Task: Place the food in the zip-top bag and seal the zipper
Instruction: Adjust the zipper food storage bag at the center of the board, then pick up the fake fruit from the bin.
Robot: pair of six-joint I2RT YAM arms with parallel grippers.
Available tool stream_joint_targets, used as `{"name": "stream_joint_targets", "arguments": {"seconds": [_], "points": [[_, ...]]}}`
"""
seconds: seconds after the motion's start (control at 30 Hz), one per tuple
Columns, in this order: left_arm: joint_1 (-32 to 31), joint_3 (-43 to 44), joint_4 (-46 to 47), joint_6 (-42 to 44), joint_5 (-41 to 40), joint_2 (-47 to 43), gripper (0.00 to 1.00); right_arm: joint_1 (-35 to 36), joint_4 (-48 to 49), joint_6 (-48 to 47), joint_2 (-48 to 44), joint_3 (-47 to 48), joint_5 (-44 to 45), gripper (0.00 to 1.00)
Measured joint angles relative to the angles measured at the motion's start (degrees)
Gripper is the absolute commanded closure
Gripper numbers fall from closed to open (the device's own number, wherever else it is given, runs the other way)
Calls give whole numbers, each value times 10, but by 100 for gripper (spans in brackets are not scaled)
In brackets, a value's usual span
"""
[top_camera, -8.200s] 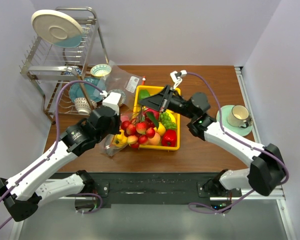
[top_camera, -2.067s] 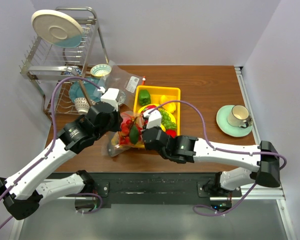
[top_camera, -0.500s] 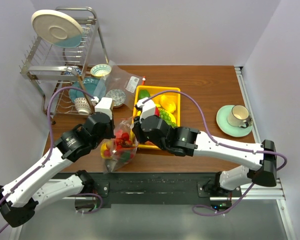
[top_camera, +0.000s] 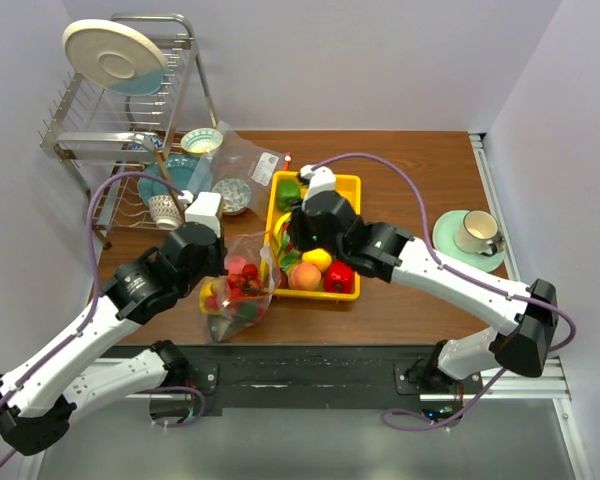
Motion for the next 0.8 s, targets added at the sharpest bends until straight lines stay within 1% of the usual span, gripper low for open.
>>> {"name": "stream_joint_targets", "arguments": {"seconds": [0.27,0.3,0.37,0.47,0.57,0.6,0.7,0.8], "points": [[0,14,-6,7,-6,-1,100,-125,-35,-7,-5,-17,-36,62],[0,14,-6,8,-7,-1,100,-140,-38,-12,0,-16,-41,57],[0,14,-5,12,-8,-2,100,-165,-45,-20,20,-8,-48,55],[0,14,-2,19,-8,-3,100,-195,-57,-39,72,20,-48,52],[0,13,2,23,-6,-4,100,-222,-61,-54,130,53,-51,43],[0,11,4,23,-5,-5,100,-232,-61,-59,149,63,-58,37],[0,6,9,25,-3,-7,100,-265,-66,-77,203,92,-68,30],[0,5,12,27,0,-9,100,-286,-76,-96,255,133,-67,30]]}}
